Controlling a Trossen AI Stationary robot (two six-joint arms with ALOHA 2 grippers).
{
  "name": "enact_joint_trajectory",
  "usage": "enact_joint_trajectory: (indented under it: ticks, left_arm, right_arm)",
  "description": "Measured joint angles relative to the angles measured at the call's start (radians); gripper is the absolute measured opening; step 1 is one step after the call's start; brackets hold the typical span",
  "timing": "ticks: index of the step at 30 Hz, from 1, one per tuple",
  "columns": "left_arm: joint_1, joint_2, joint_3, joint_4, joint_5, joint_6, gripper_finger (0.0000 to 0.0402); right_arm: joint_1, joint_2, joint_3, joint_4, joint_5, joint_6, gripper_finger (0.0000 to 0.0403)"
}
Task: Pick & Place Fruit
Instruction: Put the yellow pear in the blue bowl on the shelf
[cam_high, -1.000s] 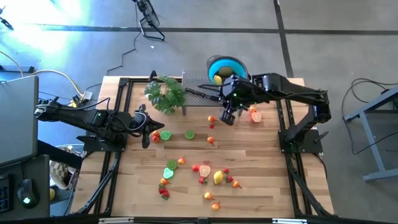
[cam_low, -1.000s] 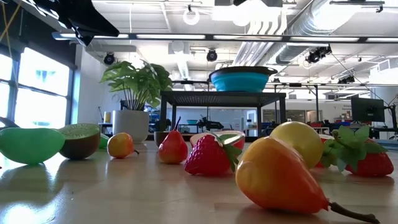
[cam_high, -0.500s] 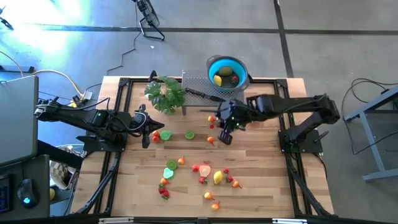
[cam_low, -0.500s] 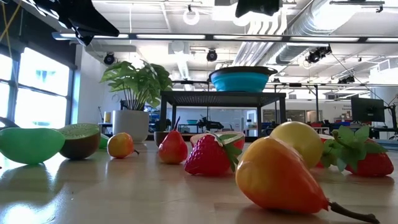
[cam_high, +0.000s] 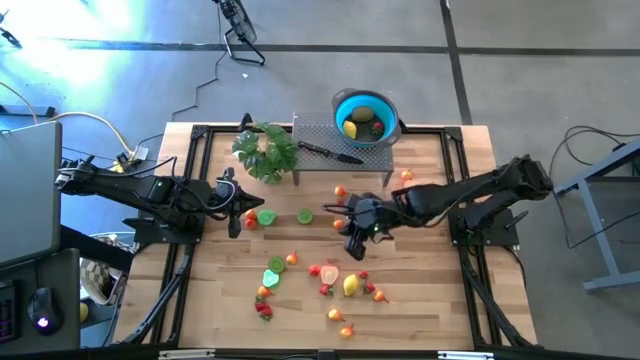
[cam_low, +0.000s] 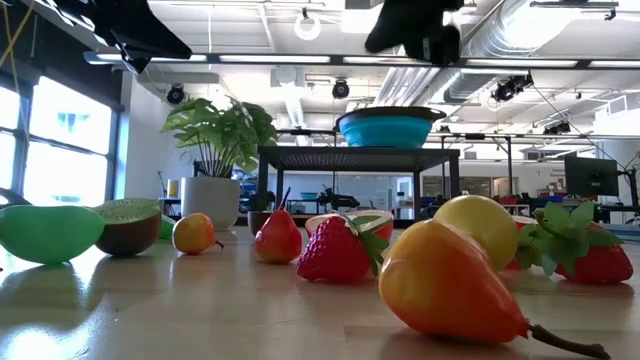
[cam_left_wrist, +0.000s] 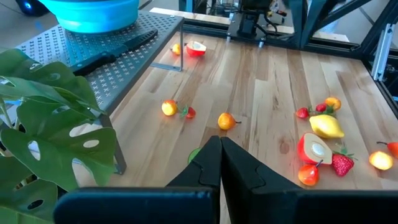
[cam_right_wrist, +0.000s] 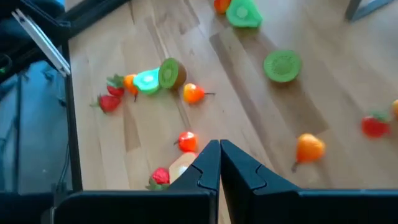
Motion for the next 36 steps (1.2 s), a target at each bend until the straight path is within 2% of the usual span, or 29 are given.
enact_joint_trajectory:
  ticks: [9,13,17,21,29,36]
  left_arm:
    - [0.000,0.000,0.000,0.000,0.000,0.000,0.0000]
    - [0.000,0.000,0.000,0.000,0.000,-0.006,0.0000]
    - [0.000,0.000,0.000,0.000,0.004,-0.041,0.0000]
    - [0.000,0.000,0.000,0.000,0.004,-0.061,0.0000]
    - [0.000,0.000,0.000,0.000,0.003,-0.061,0.0000]
    - [0.000,0.000,0.000,0.000,0.003,-0.061,0.0000]
  right_arm:
    - [-0.018,-0.001,-0.230,0.355,-0.001,0.086,0.0003]
    - [-0.035,-0.001,-0.308,0.448,0.000,0.153,0.0003]
    - [-0.055,-0.001,-0.353,0.576,0.003,0.283,0.0003]
    - [-0.063,-0.001,-0.363,0.703,-0.001,0.302,0.0003]
    - [-0.063,-0.001,-0.363,0.733,0.014,0.187,0.0003]
    - [-0.063,-0.001,-0.363,0.704,0.052,0.185,0.0008]
